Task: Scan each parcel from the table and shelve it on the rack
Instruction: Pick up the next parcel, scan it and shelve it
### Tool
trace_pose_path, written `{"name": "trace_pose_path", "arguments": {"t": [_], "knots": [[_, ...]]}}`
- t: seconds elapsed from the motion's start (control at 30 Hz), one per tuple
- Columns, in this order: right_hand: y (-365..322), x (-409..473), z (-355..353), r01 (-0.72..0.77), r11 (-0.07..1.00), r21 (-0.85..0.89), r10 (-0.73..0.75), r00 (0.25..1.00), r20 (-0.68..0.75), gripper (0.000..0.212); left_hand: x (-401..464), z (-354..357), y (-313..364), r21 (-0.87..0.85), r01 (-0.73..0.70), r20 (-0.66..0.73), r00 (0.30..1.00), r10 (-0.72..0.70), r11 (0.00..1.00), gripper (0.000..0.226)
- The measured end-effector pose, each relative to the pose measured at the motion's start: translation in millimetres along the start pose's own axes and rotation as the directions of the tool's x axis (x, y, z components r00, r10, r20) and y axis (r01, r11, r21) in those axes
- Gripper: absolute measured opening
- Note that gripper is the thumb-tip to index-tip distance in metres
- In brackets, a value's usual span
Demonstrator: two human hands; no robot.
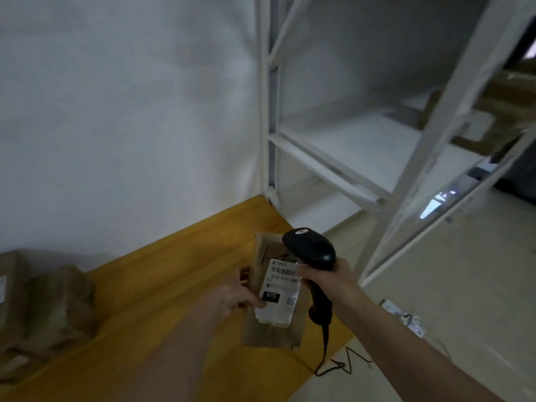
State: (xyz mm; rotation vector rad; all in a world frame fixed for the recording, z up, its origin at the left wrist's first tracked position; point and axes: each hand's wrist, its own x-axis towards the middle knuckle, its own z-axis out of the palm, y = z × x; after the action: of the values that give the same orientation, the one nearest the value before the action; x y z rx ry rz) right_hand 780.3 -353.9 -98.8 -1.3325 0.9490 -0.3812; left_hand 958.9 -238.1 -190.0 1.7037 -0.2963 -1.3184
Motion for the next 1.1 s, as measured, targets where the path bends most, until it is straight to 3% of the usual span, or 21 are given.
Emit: {"name": "trace_pose_path", "arguments": {"t": [0.13,0.3,0.6,0.67,0.8,0.9,0.97,1.1], "knots": [[7.1,-17.9,-80.0,0.008,0.998,0.069,-0.001,0.996,-0.094,0.011,4.7,84.9,13.4,0.127,-0.03,0.149,0.989,0.011,0.991,0.089],[15.5,-46.6,-194.9,0.046,0.983,0.178,-0.004,0.974,-0.228,0.016,2.3,212.8,37.1,0.239,-0.14,0.222,0.971,0.087,0.961,0.097],[3.9,-84.6,-353.5,0.112,0.961,0.253,-0.027,0.948,-0.318,0.016,-12.8,357.6,81.6,0.012,-0.212,0.27,0.942,0.201,0.977,0.1],[-13.7,-88.6,-377.7,0.15,0.959,0.238,-0.071,0.947,-0.312,0.013,-17.4,376.1,99.0,-0.072,-0.235,0.273,0.93,0.245,0.969,0.099],[-67.6,-92.2,-419.4,0.272,0.95,0.155,-0.215,0.926,-0.31,0.018,-27.5,411.0,153.5,-0.238,-0.258,0.192,0.932,0.306,0.936,0.062],[-119.9,-91.9,-446.5,0.375,0.921,0.107,-0.324,0.888,-0.326,0.023,-33.5,437.6,209.0,-0.311,-0.238,0.205,0.928,0.31,0.92,0.045],[-155.0,-90.9,-464.1,0.447,0.89,0.091,-0.395,0.855,-0.335,0.02,-37.4,456.5,249.9,-0.284,-0.275,0.201,0.92,0.337,0.919,0.046],[-226.8,-85.4,-496.2,0.567,0.82,0.084,-0.502,0.781,-0.372,0.017,-47.1,493.0,337.4,-0.114,-0.482,0.045,0.871,0.489,0.869,0.055]]}}
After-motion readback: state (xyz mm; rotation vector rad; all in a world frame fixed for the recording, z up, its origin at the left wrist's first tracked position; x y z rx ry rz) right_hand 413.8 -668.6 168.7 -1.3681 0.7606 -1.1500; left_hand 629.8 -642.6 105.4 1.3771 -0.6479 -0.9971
